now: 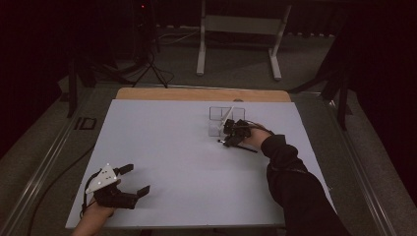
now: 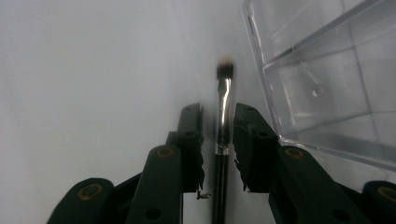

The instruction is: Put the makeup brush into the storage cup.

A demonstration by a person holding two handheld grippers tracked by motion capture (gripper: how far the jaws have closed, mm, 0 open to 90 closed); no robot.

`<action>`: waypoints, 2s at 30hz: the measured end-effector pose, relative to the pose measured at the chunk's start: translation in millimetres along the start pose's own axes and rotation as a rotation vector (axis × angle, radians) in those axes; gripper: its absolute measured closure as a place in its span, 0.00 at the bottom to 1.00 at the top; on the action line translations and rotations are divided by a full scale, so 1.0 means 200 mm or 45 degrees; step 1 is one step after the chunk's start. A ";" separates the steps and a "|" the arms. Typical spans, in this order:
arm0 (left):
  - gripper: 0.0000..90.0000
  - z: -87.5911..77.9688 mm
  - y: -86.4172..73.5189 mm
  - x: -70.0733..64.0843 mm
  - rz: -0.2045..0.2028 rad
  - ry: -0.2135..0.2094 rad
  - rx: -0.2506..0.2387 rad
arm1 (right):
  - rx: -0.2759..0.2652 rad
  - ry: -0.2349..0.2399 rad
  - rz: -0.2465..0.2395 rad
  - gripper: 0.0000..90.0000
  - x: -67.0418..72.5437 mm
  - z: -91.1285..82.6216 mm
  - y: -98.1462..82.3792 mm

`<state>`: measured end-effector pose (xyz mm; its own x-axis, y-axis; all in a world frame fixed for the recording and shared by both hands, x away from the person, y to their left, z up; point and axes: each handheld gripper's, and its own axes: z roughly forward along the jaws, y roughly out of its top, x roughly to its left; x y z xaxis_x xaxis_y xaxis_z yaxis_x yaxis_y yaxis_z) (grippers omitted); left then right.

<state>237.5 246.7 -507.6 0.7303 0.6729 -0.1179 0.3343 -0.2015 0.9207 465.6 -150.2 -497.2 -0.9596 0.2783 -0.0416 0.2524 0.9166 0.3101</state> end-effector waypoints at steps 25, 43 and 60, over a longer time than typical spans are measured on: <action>0.02 0.00 0.00 -0.01 0.000 0.005 0.001 | -0.011 -0.061 0.095 0.93 0.05 -0.14 0.03; 0.02 0.00 0.00 0.00 -0.006 0.003 0.000 | -0.349 -0.088 0.170 0.94 0.10 -0.41 -0.01; 0.02 0.01 0.00 0.00 -0.010 0.004 0.005 | -0.669 -0.119 0.315 0.94 0.15 -0.53 -0.14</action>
<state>238.1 245.3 -507.8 0.7259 0.6765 -0.1238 0.3420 -0.1989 0.9184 416.5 -198.3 -406.8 -0.8588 0.5121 0.0158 0.3492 0.5625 0.7494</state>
